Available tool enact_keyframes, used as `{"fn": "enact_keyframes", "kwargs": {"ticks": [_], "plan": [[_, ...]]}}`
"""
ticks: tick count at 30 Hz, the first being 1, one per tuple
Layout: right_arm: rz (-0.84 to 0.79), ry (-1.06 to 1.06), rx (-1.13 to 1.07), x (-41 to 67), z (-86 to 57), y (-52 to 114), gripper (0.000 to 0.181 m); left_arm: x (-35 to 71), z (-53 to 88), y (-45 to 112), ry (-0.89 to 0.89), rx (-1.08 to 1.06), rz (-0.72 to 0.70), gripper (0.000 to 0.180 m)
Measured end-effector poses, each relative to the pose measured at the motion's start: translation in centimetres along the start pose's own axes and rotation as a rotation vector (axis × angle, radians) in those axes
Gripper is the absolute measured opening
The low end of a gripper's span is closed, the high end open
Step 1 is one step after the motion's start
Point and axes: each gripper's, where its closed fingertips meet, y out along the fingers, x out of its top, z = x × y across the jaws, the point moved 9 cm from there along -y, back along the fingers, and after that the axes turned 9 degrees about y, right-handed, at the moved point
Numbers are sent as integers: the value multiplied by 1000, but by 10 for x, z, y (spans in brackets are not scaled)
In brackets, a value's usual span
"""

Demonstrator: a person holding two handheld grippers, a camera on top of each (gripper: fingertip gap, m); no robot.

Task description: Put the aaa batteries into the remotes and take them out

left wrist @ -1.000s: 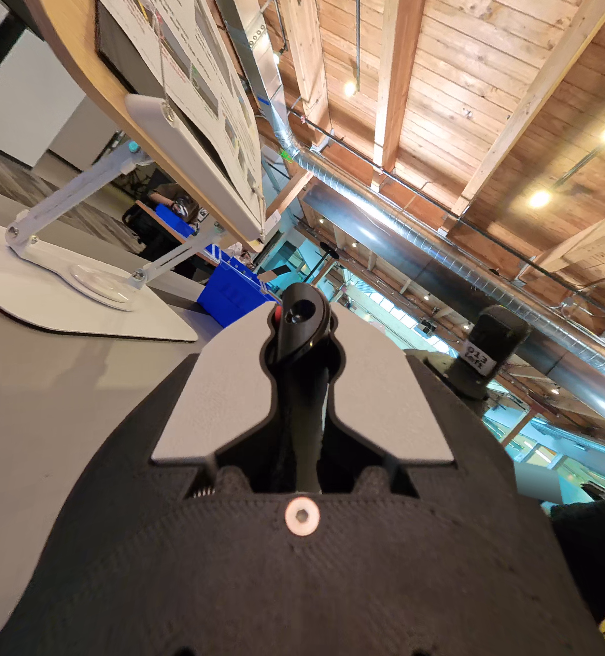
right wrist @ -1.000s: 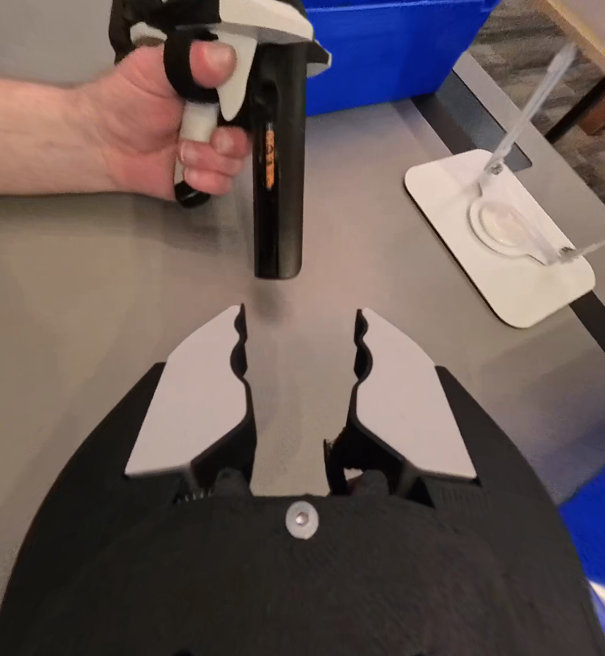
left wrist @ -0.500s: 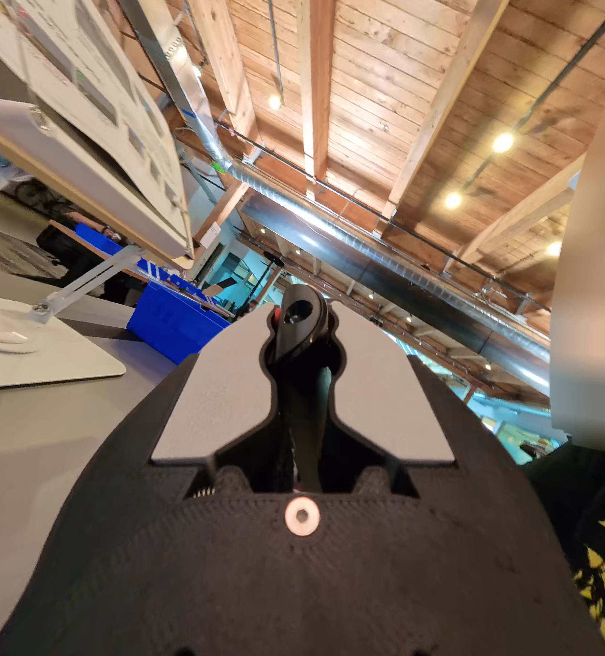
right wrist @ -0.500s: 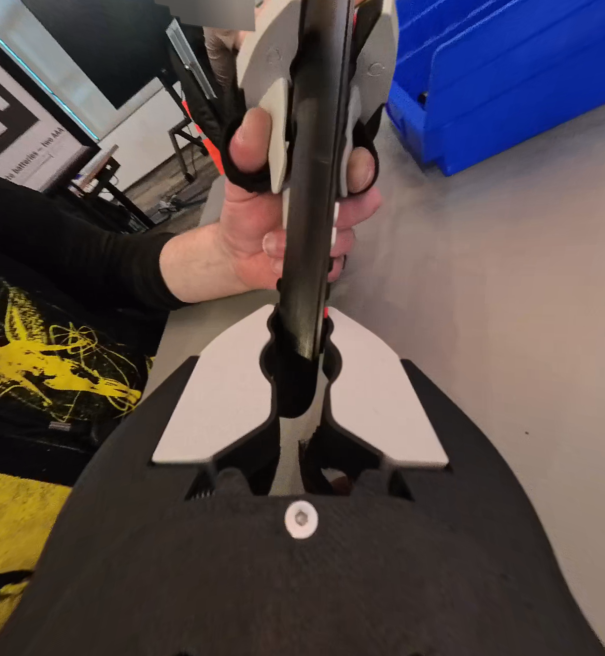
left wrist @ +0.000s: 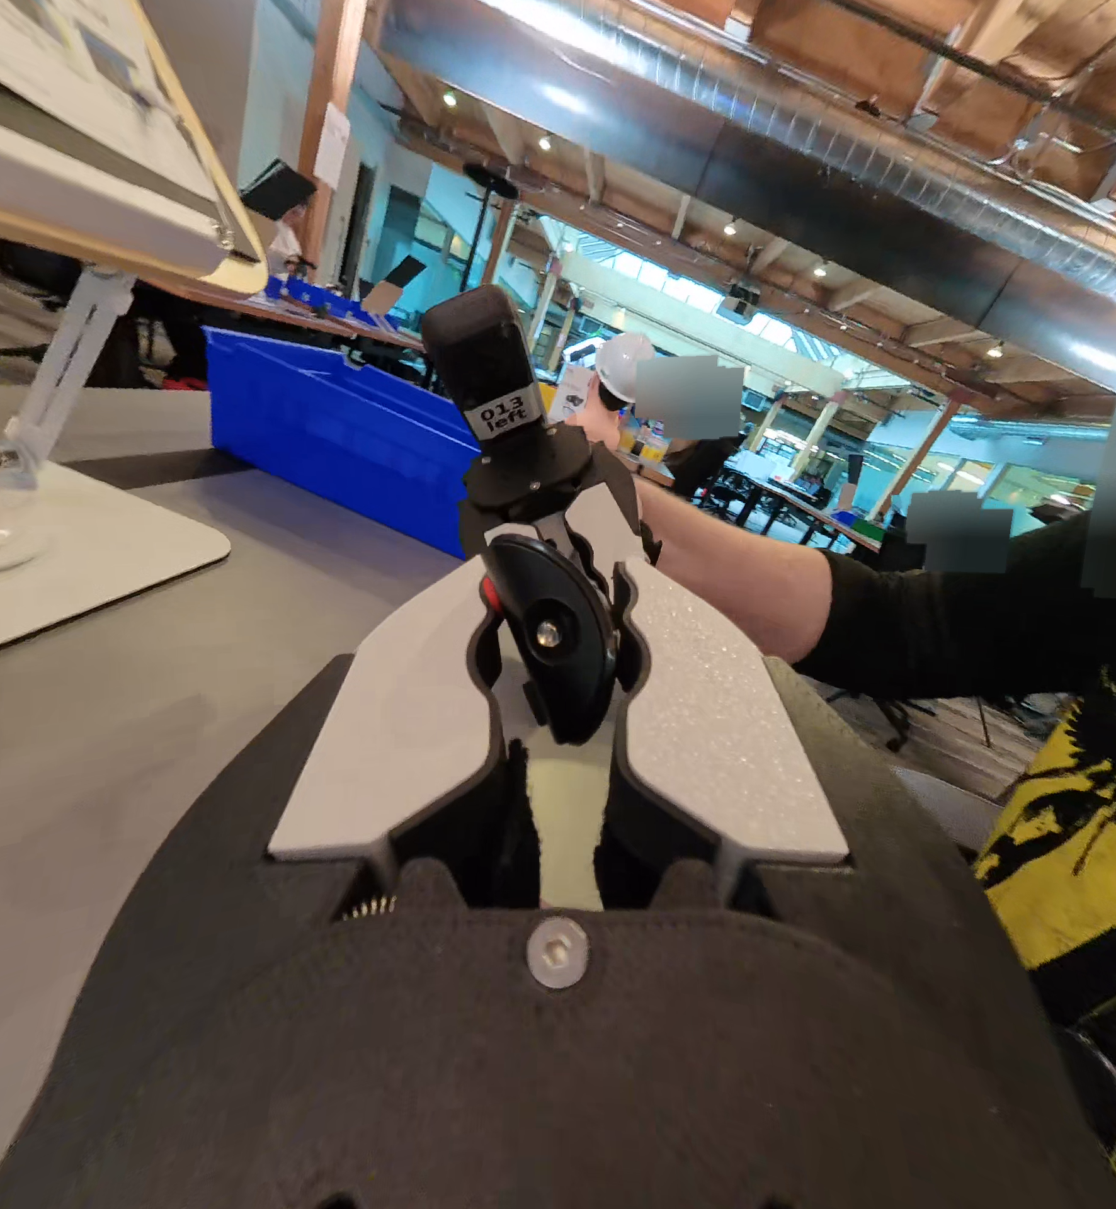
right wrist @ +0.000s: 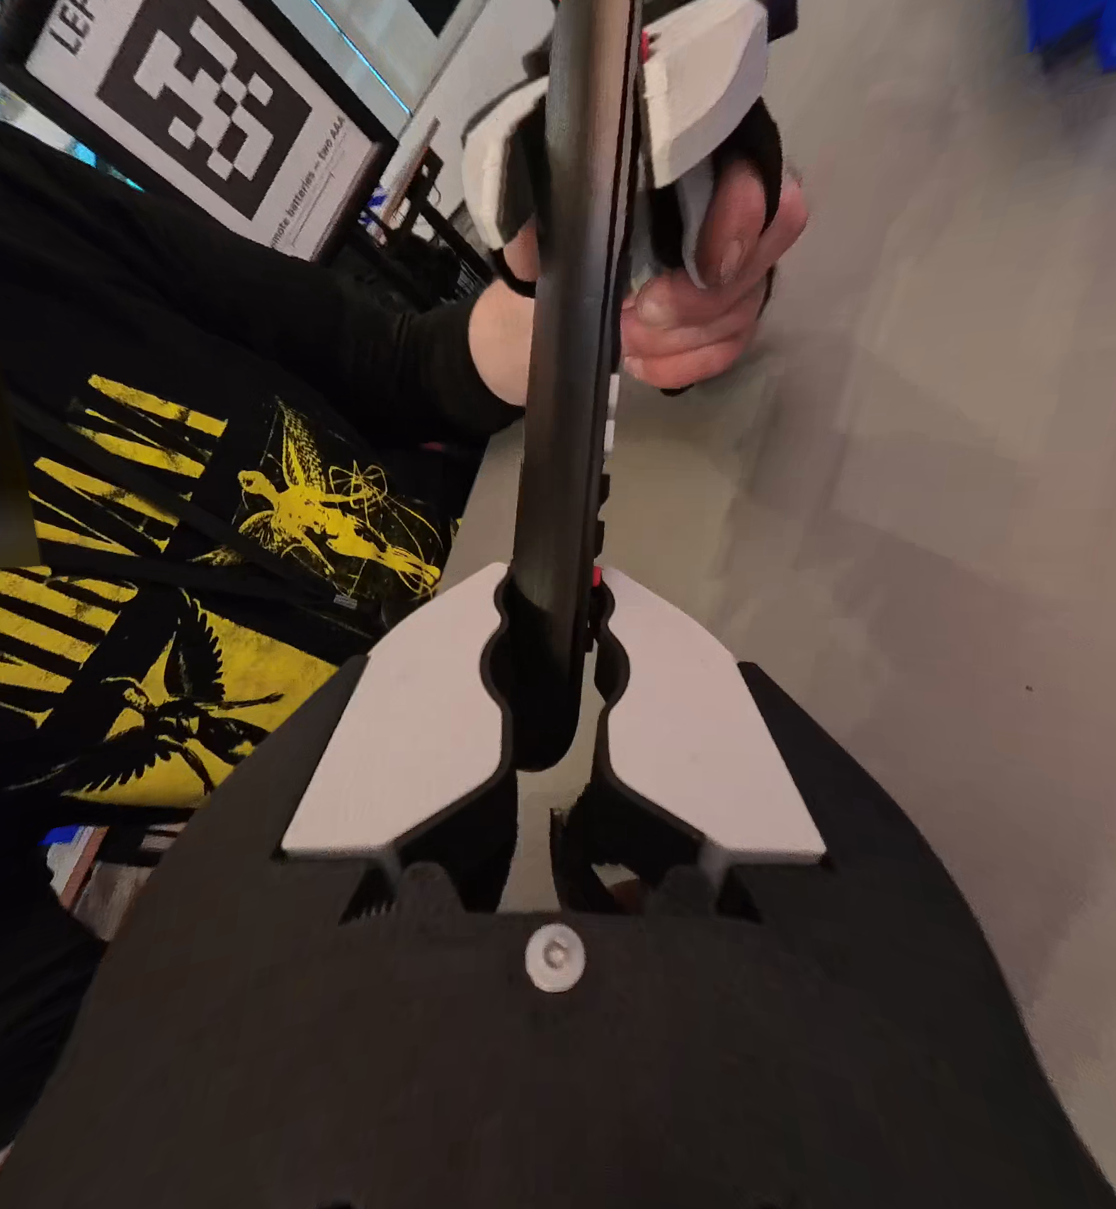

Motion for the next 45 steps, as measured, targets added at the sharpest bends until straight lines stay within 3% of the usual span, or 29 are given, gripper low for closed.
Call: {"fn": "enact_keyframes", "kwargs": {"ticks": [4,11,16,21,25,45], "plan": [[-43,22,-97,13,-8,-11,26,-2,2,-2,-17,123,-64,26],[-383,55,-419,20,3,-18,78,0,5,-10,14,273,-179,25],[-699,79,-607,13,13,2,91,-1,3,-8,18,336,-219,25],[-823,67,-747,12,13,13,103,-1,-6,-1,76,379,-225,25],[-853,75,-795,14,11,18,115,-2,-10,3,105,408,-225,24],[-890,68,-787,10,-8,16,117,-10,-10,12,117,474,-198,25]]}}
